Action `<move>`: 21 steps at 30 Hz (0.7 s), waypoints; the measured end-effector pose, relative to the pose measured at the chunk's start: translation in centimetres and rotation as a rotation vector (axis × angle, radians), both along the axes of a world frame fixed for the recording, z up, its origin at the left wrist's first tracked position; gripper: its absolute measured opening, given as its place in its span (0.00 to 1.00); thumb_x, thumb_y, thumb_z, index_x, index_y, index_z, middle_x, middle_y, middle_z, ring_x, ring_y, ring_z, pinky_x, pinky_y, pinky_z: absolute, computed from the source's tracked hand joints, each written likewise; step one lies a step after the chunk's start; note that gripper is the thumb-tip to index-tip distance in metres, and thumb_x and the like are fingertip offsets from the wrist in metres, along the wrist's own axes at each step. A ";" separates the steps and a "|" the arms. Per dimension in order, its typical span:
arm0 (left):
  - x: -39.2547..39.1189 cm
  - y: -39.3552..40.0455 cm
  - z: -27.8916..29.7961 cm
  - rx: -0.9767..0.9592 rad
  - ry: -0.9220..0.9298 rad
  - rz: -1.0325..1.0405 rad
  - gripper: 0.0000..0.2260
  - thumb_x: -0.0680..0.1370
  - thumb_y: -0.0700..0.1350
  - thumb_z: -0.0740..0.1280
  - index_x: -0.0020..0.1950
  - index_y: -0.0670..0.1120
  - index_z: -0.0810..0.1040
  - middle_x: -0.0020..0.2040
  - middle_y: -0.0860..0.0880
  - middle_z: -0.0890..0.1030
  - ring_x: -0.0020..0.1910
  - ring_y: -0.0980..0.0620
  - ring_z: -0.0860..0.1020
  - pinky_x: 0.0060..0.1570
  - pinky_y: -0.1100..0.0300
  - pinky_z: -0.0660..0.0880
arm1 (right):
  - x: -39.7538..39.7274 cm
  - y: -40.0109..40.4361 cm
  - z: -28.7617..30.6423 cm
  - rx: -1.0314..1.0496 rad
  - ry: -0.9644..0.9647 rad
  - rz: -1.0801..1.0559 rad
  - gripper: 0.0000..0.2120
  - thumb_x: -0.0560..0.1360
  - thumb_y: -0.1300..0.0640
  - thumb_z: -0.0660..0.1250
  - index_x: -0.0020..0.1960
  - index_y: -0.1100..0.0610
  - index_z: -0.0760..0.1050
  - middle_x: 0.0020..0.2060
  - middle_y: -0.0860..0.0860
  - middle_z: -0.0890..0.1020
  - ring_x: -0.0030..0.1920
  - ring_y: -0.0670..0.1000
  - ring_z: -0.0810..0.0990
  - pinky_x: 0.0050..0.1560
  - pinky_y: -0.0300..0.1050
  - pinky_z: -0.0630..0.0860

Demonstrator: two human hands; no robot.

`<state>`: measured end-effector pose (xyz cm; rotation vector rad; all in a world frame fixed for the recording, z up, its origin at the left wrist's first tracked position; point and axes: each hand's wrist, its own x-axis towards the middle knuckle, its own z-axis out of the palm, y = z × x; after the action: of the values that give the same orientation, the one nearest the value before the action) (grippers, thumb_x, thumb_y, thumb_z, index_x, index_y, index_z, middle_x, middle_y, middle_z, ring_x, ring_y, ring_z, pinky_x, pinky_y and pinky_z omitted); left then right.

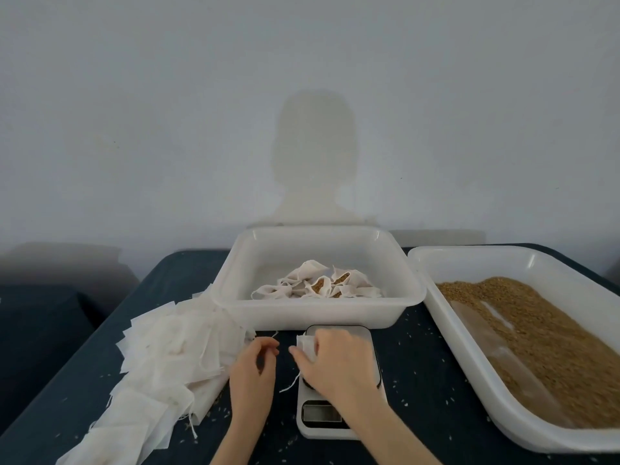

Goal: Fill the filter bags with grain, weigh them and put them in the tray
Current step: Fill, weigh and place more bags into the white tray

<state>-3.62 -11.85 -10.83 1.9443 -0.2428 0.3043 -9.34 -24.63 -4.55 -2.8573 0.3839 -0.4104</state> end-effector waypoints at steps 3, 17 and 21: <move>-0.3 0.0 0.2 0.022 -0.030 -0.028 0.18 0.76 0.35 0.66 0.43 0.61 0.75 0.40 0.59 0.80 0.41 0.61 0.78 0.40 0.65 0.71 | 1.7 0.9 0.4 -0.084 0.087 0.003 0.18 0.77 0.40 0.58 0.46 0.54 0.74 0.36 0.49 0.74 0.36 0.50 0.74 0.34 0.43 0.66; -2.9 -6.9 6.0 0.081 0.123 -0.510 0.54 0.55 0.64 0.78 0.70 0.69 0.45 0.67 0.66 0.63 0.62 0.68 0.66 0.64 0.64 0.66 | -2.0 -5.9 7.2 0.476 -0.105 0.076 0.14 0.73 0.53 0.64 0.31 0.56 0.71 0.27 0.48 0.72 0.30 0.46 0.69 0.35 0.43 0.69; -2.5 -9.6 6.5 0.134 0.096 -0.532 0.29 0.67 0.51 0.77 0.64 0.51 0.70 0.48 0.58 0.79 0.46 0.70 0.76 0.41 0.75 0.72 | -3.2 -7.5 8.6 0.590 -0.154 0.128 0.21 0.73 0.58 0.65 0.23 0.53 0.64 0.21 0.45 0.66 0.28 0.46 0.65 0.35 0.46 0.64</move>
<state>-6.16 -21.44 -4.38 1.9357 -0.7141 -0.1589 -12.57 -32.11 4.00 -2.2460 0.2398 -0.4072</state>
